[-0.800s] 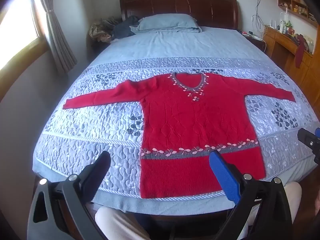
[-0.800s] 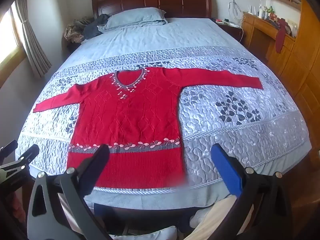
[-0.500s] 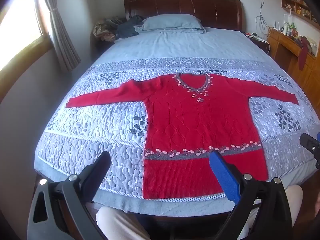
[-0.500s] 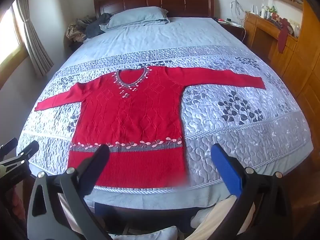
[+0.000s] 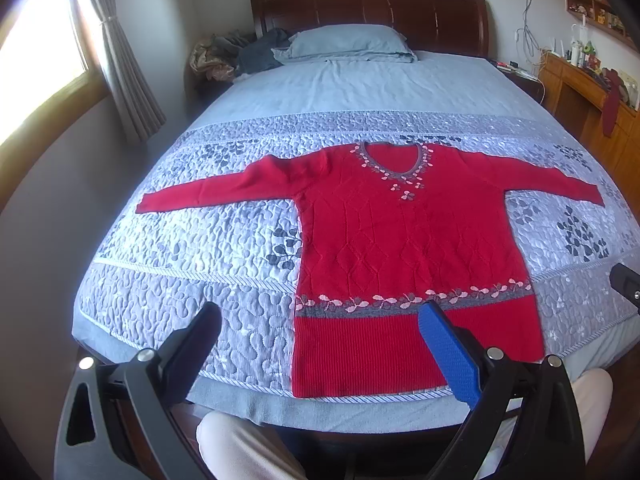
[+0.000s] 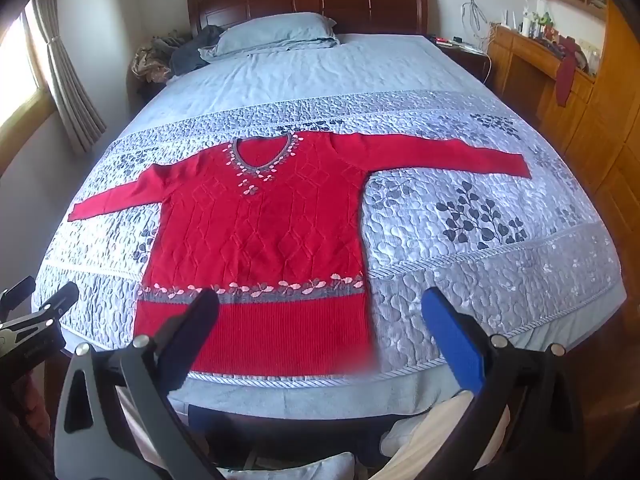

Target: Fold small clothes

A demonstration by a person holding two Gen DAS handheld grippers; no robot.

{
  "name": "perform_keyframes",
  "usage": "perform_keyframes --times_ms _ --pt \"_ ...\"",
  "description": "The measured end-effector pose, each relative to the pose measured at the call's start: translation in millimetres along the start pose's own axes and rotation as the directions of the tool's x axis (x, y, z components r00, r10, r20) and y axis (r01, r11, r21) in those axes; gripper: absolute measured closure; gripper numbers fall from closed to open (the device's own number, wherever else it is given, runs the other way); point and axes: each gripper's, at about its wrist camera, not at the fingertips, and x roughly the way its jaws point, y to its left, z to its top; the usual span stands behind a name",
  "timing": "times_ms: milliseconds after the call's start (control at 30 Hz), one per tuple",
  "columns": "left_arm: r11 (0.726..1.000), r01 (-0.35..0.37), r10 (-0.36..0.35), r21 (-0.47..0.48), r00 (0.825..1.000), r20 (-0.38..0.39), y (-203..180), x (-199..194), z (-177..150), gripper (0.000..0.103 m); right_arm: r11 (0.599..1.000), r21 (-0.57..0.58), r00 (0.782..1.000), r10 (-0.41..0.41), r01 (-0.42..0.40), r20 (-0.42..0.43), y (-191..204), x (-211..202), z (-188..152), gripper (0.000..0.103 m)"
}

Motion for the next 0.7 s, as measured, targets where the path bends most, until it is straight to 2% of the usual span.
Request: perform_keyframes --times_ms 700 --pt "1.0 -0.004 0.004 -0.001 1.0 0.004 -0.7 -0.3 -0.5 0.004 1.0 0.0 1.0 -0.008 0.008 -0.007 0.4 4.1 -1.1 0.003"
